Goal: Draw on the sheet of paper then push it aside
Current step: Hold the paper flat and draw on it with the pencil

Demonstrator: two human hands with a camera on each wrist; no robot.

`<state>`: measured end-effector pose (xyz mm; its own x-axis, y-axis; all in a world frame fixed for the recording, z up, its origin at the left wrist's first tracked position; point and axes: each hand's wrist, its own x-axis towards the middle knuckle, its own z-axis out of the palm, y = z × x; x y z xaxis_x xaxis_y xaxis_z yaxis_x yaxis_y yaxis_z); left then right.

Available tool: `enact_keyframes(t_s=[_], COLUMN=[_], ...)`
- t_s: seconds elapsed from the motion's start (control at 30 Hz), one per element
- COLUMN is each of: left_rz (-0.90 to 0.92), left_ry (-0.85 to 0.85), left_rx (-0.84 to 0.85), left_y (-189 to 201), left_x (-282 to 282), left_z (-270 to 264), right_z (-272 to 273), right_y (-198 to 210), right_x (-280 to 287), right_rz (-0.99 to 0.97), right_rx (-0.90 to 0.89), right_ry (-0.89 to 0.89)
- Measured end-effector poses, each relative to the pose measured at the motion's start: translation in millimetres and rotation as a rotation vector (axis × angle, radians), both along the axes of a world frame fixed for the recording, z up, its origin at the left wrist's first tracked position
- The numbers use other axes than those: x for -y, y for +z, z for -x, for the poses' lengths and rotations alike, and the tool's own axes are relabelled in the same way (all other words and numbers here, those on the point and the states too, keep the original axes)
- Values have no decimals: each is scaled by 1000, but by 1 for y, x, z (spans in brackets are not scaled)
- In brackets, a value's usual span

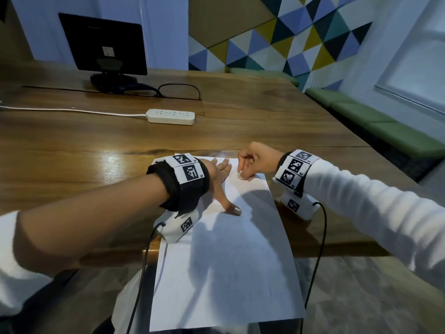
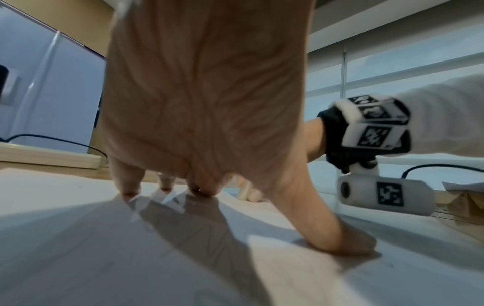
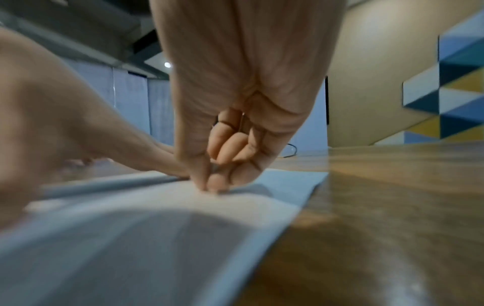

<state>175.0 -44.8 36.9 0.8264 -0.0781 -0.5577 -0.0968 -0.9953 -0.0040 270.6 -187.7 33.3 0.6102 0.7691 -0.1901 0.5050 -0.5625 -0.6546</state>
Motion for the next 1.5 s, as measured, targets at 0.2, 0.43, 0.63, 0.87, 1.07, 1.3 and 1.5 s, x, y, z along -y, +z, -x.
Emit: enact_keyframes(t_s=[0.2,0.43,0.63,0.87,1.07,1.3,1.5], left_rz=[-28,-73,-81,-97,-138,-106,-121], left_ry=[-12,-102,-94,-67,-17,-2,-15], left_rx=[-12,-18,-3,15,22,26,18], left_y=[2,7,5,6,3,0,3], left_x=[1,-15,-15,-15,-17,-21,-22], left_z=[2,6,11,14,13,13,13], right_z=[3,12,16,4,8,17,18], right_y=[4,0,-2,0,1,-1,-2], right_x=[-1,-2,-3,-2,-5,-9,-16], right_rz=[55,66,16,-17,58,74,16], right_rx=[-41,-71,11,117,-4,-25,32], right_ry=[82,128,113,45,149,182,119])
